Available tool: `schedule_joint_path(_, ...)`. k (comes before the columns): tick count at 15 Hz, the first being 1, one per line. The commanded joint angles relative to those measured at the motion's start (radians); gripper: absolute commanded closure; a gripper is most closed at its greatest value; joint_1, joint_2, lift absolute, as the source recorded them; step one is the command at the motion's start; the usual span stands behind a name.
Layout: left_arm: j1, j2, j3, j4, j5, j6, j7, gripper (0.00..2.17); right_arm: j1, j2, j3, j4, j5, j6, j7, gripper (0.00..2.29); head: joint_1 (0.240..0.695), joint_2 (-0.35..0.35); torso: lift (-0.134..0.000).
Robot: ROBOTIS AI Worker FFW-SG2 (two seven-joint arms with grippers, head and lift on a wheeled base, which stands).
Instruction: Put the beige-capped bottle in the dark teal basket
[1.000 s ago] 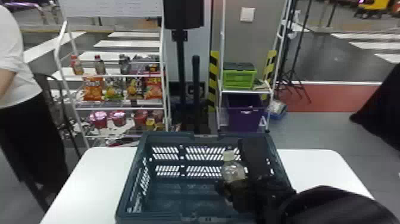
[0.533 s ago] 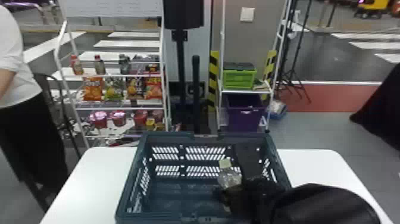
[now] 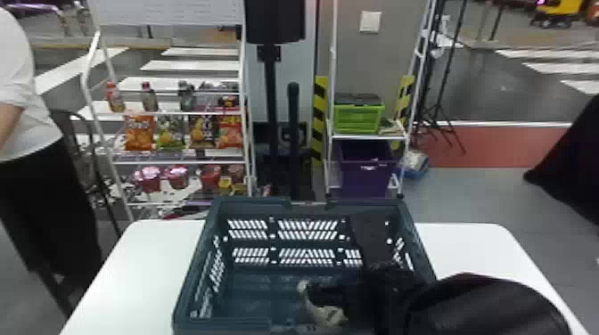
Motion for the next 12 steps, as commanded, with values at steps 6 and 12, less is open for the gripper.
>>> schedule_joint_path(6, 0.003, 0.000, 0.002, -0.002, 0.001, -0.018, -0.001, 0.16, 0.185, -0.037, -0.020, -0.215, 0.000, -0.220, 0.002, 0.04, 0.499, 0.000, 0.000)
schedule_joint_path(12, 0.002, 0.000, 0.000, -0.009, 0.001, -0.015, -0.008, 0.16, 0.622, -0.167, -0.186, -0.321, -0.056, -0.910, 0.032, 0.04, 0.499, 0.000, 0.000)
